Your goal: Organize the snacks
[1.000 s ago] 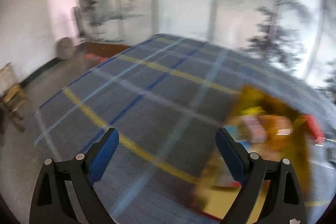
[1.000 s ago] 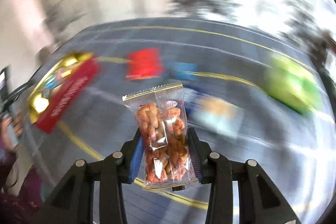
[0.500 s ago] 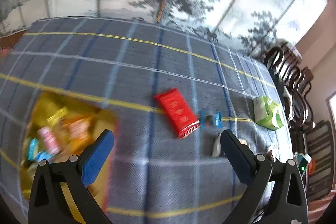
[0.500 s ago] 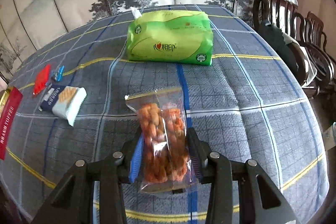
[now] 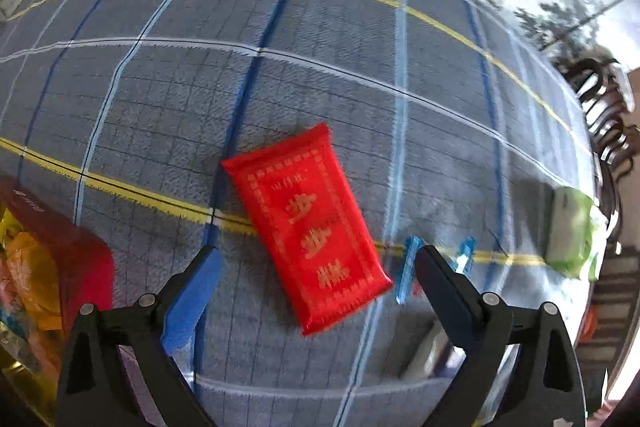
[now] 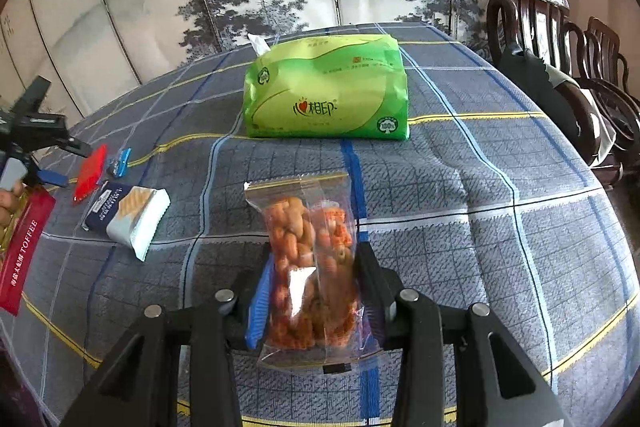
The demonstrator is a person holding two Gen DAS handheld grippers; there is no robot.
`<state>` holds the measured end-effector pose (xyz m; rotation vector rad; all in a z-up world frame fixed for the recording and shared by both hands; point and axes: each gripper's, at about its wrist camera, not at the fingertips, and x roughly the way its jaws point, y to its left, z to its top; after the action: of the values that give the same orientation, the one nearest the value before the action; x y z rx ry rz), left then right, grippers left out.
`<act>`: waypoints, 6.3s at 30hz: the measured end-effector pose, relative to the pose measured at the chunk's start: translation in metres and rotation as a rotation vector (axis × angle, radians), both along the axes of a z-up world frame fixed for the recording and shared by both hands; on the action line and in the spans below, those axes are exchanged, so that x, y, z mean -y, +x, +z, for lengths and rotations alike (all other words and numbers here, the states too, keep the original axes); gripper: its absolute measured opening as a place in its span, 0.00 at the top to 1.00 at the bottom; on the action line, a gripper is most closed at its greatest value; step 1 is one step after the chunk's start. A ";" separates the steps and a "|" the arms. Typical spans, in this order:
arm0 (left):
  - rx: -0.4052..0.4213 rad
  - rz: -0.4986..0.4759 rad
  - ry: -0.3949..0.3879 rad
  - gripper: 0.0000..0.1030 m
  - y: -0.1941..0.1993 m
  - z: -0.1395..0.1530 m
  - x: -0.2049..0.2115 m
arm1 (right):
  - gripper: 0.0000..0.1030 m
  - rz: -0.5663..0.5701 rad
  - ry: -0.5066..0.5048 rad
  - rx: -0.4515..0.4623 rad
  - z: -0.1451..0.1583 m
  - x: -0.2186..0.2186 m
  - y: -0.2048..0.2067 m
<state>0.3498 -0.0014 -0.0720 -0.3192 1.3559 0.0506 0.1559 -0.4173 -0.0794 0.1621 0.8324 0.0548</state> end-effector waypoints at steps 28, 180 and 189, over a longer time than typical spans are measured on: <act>0.312 -0.052 0.273 0.59 -0.099 0.031 0.039 | 0.61 -0.029 0.016 0.002 -0.001 0.001 0.007; 0.590 0.259 0.580 0.22 -0.265 0.065 -0.192 | 0.61 -0.098 -0.060 -0.034 0.006 -0.019 -0.017; 0.587 0.284 0.574 0.22 -0.272 0.064 -0.201 | 0.61 -0.069 -0.014 0.008 0.028 -0.043 -0.030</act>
<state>0.0776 0.2001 -0.0084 -0.0264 0.6633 0.5329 0.1263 -0.3745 -0.0519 0.1775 0.8183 -0.0148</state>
